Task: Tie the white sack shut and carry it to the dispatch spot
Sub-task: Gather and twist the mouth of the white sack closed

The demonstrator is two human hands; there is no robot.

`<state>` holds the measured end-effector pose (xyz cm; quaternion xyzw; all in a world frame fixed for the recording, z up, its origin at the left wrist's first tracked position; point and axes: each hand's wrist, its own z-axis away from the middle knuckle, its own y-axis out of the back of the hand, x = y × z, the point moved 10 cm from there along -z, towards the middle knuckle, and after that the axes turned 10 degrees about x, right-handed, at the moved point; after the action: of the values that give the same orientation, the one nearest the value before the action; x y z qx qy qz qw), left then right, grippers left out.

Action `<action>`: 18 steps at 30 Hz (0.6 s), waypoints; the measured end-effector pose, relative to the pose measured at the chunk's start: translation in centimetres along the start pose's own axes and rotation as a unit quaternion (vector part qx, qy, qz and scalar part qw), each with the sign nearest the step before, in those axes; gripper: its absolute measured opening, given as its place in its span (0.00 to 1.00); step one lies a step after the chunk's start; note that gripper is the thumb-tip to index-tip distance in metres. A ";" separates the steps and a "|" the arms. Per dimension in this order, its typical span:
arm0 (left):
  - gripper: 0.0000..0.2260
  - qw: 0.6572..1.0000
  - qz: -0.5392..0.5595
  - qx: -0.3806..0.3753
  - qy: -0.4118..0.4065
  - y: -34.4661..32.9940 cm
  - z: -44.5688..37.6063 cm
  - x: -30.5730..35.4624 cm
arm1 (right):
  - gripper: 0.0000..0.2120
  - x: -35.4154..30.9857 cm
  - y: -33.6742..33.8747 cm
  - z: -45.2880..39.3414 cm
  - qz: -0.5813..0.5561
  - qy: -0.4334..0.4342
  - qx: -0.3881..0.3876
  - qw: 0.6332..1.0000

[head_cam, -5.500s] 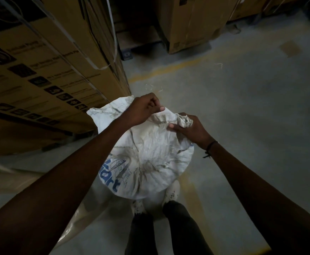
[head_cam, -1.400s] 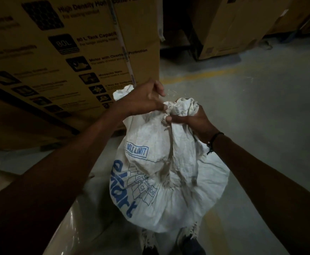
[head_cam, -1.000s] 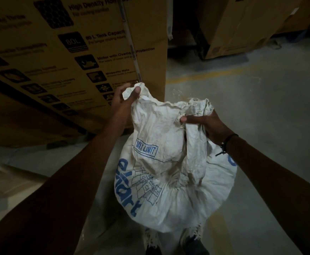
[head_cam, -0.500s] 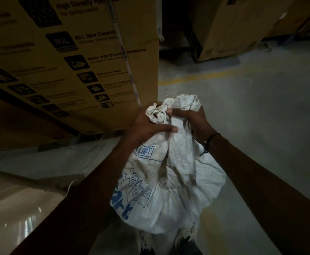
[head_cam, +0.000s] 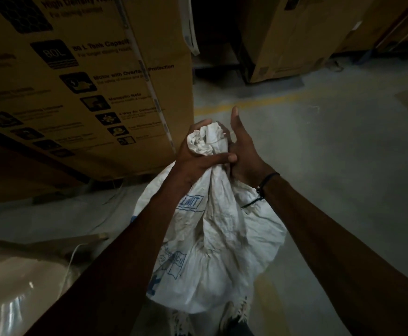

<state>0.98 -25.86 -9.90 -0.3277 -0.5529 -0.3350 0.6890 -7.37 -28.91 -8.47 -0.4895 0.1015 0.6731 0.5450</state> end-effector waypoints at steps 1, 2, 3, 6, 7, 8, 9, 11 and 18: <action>0.42 1.000 0.008 0.011 -0.004 0.3 -0.1 -0.2 | 0.54 -0.1 -0.2 -0.3 0.011 -0.006 -0.013 1.000; 0.37 1.000 0.013 0.020 -0.016 0.4 0.0 -0.1 | 0.54 -0.2 -0.5 -0.3 0.006 -0.014 -0.023 1.000; 0.33 0.999 0.016 0.029 -0.024 0.4 0.1 -0.2 | 0.57 0.1 -0.4 -0.5 -0.016 -0.031 -0.023 0.999; 0.30 0.998 0.030 0.062 -0.006 0.2 0.3 -1.2 | 0.61 0.5 0.9 -0.6 -0.073 -0.051 0.018 0.996; 0.30 0.997 0.032 0.072 0.002 0.0 0.4 -1.4 | 0.60 0.6 1.2 -0.4 -0.080 -0.043 0.027 0.996; 0.29 0.996 0.034 0.081 0.005 -0.2 0.5 -1.5 | 0.57 0.7 1.7 0.0 -0.079 -0.028 0.044 0.996; 0.29 0.996 0.031 0.089 0.000 -0.3 0.7 -1.4 | 0.49 0.9 2.6 0.4 -0.081 -0.006 0.073 0.994; 0.26 0.994 0.027 0.104 -0.014 -0.3 0.8 -1.0 | 0.26 0.9 5.4 1.2 -0.032 0.063 0.176 0.982; 0.39 0.998 -0.021 0.037 0.038 -1.7 0.7 -0.2 | 0.54 3.0 4.3 4.5 0.343 0.210 0.072 0.913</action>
<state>-0.82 -26.22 -9.83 -0.2774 -0.5453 -0.3405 0.7140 -13.23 -25.63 -10.22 -0.5143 0.4232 0.6911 0.2807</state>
